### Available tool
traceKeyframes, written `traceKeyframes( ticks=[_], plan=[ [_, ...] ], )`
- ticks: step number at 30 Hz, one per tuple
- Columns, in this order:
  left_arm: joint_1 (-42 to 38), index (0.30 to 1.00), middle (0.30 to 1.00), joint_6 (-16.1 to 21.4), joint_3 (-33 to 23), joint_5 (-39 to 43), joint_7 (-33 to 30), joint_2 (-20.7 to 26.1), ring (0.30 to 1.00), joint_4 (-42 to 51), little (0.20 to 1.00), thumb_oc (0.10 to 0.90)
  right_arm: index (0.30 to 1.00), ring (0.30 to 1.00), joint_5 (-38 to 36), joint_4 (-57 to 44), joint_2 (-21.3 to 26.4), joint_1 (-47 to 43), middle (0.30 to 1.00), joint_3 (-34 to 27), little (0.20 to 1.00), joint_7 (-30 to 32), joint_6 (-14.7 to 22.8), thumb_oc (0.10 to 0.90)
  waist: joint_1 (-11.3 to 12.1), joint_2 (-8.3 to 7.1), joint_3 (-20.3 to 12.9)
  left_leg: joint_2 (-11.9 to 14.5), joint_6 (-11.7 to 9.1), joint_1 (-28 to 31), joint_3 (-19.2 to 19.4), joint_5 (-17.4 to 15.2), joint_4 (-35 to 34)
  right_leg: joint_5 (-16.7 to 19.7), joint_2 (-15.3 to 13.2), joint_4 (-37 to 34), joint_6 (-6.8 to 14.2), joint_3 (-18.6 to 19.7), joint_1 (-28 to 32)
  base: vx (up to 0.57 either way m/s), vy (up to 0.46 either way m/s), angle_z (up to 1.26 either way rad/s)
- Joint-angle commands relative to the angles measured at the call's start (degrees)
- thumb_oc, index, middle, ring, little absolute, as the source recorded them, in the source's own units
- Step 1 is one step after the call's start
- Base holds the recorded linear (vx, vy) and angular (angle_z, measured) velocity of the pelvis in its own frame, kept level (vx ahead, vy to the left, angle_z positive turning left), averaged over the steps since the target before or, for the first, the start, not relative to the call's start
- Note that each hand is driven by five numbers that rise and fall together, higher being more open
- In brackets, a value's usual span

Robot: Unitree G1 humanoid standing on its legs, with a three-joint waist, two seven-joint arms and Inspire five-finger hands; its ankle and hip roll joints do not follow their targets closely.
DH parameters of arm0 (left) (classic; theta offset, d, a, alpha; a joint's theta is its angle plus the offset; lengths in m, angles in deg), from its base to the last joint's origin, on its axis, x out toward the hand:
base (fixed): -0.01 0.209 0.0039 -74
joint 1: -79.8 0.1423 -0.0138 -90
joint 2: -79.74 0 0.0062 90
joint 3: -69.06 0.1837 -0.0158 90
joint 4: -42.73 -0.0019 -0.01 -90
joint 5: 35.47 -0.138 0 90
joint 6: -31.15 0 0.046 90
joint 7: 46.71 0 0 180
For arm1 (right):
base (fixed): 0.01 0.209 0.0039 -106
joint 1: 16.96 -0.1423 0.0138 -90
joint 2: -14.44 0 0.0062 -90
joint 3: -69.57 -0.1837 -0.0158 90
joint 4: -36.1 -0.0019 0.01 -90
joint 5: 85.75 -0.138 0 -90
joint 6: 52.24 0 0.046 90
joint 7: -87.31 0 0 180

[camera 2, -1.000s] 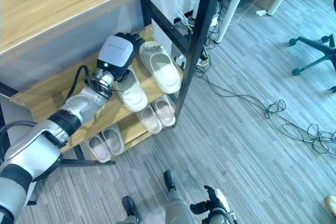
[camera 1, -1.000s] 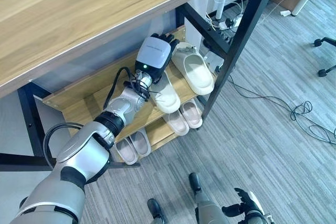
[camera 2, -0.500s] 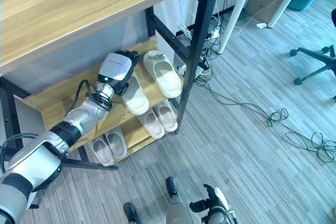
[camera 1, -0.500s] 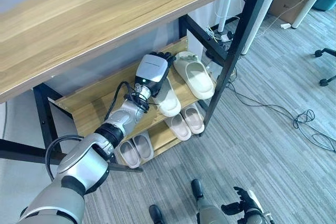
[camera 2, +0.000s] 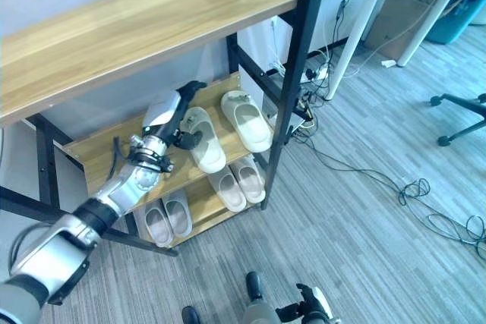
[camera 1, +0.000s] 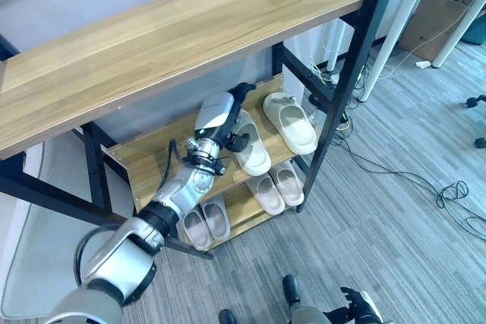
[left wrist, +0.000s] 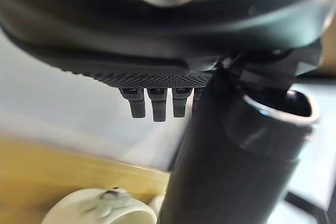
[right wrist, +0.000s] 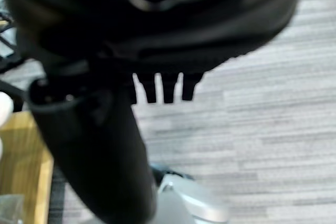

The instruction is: Arrange the slippers neatly on the shoe rack.

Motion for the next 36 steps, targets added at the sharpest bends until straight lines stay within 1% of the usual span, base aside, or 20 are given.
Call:
traceKeyframes(
  ticks=[1, 3, 4, 5, 8, 9, 11, 15, 23, 31, 36],
  plan=[
    [-4.93, 0.900, 0.900, 3.31, -4.34, 4.70, -1.38, 1.67, 0.900, -3.51, 0.900, 0.800, 0.900, 0.900, -2.33, 2.66, -0.35, 2.13, 0.900, -1.72, 0.900, -0.24, 0.74, 0.800, 1.58, -3.40, -4.58, -0.01, -1.39, 1.61, -3.08, -4.29, 0.17, -7.29, -1.90, 0.36, 4.50, -3.69, 3.94, 0.04, -0.014, 0.05],
    [-4.14, 0.900, 0.900, 3.20, -4.48, 6.68, -0.68, 1.22, 0.900, -4.90, 0.900, 0.800, 0.900, 0.900, -2.45, 2.87, -0.48, 2.11, 0.900, -1.74, 0.900, -0.29, 0.47, 0.800, 1.82, -3.59, -4.87, 0.08, -1.41, 1.96, -3.19, -4.27, 0.17, -7.45, -1.88, 0.36, 4.50, -3.87, 4.65, 0.04, -0.019, 0.06],
    [-3.89, 0.900, 0.900, 2.79, -4.29, 7.86, 0.20, 0.55, 0.900, -7.78, 0.900, 0.800, 0.900, 0.900, -2.41, 3.08, -0.62, 2.08, 0.900, -1.56, 0.900, -0.36, 0.20, 0.800, 1.87, -3.78, -5.12, 0.12, -1.45, 2.12, -3.22, -4.20, 0.17, -7.49, -1.84, 0.36, 4.53, -4.06, 4.85, 0.03, -0.019, 0.05],
    [-3.89, 0.900, 0.900, 2.67, -4.10, 8.23, 0.46, 0.36, 0.900, -8.35, 0.900, 0.800, 0.900, 0.900, -2.36, 3.09, -0.70, 2.17, 0.900, -1.47, 0.900, -0.33, 0.17, 0.800, 1.87, -3.85, -5.26, 0.14, -1.46, 2.12, -3.26, -4.17, 0.17, -7.51, -1.82, 0.36, 4.54, -4.13, 4.88, 0.02, -0.014, 0.06],
    [-4.03, 0.900, 0.900, 2.29, -3.28, 8.61, 1.45, -0.05, 0.900, -10.97, 0.900, 0.800, 0.900, 0.900, -2.22, 3.15, -0.69, 2.42, 0.900, -1.17, 0.900, -0.40, 0.03, 0.800, 1.82, -3.94, -5.59, 0.17, -1.47, 2.12, -3.25, -4.13, 0.17, -7.51, -1.73, 0.36, 4.58, -4.09, 4.87, 0.03, -0.017, 0.04],
    [-4.67, 0.900, 0.900, 1.46, -2.06, 8.19, 2.66, -0.25, 0.900, -14.16, 0.900, 0.800, 0.900, 0.900, -2.05, 3.04, -0.51, 2.29, 0.900, -0.79, 0.900, -0.39, -0.13, 0.800, 1.69, -3.94, -5.73, 0.25, -1.47, 2.10, -3.15, -4.07, 0.17, -7.46, -1.65, 0.36, 4.60, -4.00, 4.85, 0.00, 0.000, 0.00],
    [-5.98, 0.900, 0.900, 0.99, -0.68, 6.63, 2.82, -0.21, 0.900, -16.35, 0.900, 0.800, 0.900, 0.900, -1.83, 2.82, -0.36, 2.54, 0.900, -0.61, 0.900, -0.23, -0.10, 0.800, 1.50, -3.96, -5.84, 0.27, -1.50, 2.15, -3.07, -4.12, 0.17, -7.43, -1.59, 0.36, 4.64, -3.85, 4.84, 0.02, -0.010, 0.00],
    [-6.90, 0.900, 0.900, 0.45, 0.34, 5.30, 3.13, -0.56, 0.900, -17.56, 0.900, 0.800, 0.900, 0.900, -1.45, 2.29, -0.07, 2.66, 0.900, -0.52, 0.900, 0.01, 0.01, 0.800, 1.23, -3.98, -5.85, 0.37, -1.49, 2.18, -2.93, -4.27, 0.17, -7.49, -1.53, 0.36, 4.71, -3.53, 4.79, 0.00, 0.000, 0.00],
    [-9.29, 0.900, 0.900, -0.14, 3.52, 1.61, 3.24, -4.31, 0.900, -19.43, 0.900, 0.800, 0.900, 0.900, -0.80, 2.14, 0.25, 2.07, 0.900, 0.21, 0.900, 0.52, -0.12, 0.800, 0.59, -3.80, -5.35, 0.41, -1.47, 2.06, -2.83, -4.40, 0.17, -7.55, -1.43, 0.36, 4.80, -3.27, 4.50, 0.00, 0.000, 0.00],
    [-11.53, 0.900, 0.900, -0.62, 4.33, 3.13, 3.73, -7.15, 0.900, -23.37, 0.900, 0.800, 0.900, 0.900, -0.95, 2.39, 0.53, 1.28, 0.900, 0.80, 0.900, 0.85, -0.35, 0.800, -0.14, -3.14, -4.80, 0.49, -1.47, 1.13, -2.19, -4.24, 0.17, -7.16, -1.40, 0.36, 5.01, -2.49, 2.94, 0.00, -0.008, -0.03],
    [-12.53, 0.900, 0.900, -0.69, 4.63, 3.73, 3.76, -8.15, 0.900, -24.48, 0.900, 0.800, 0.900, 0.900, -1.13, 2.85, 0.69, 0.94, 0.900, 0.75, 0.900, 1.02, -0.46, 0.800, -0.37, -2.76, -4.54, 0.45, -1.51, 0.39, -2.13, -4.04, 0.17, -6.94, -1.37, 0.36, 5.01, -2.31, 2.08, 0.00, 0.000, 0.00]
  ],
)
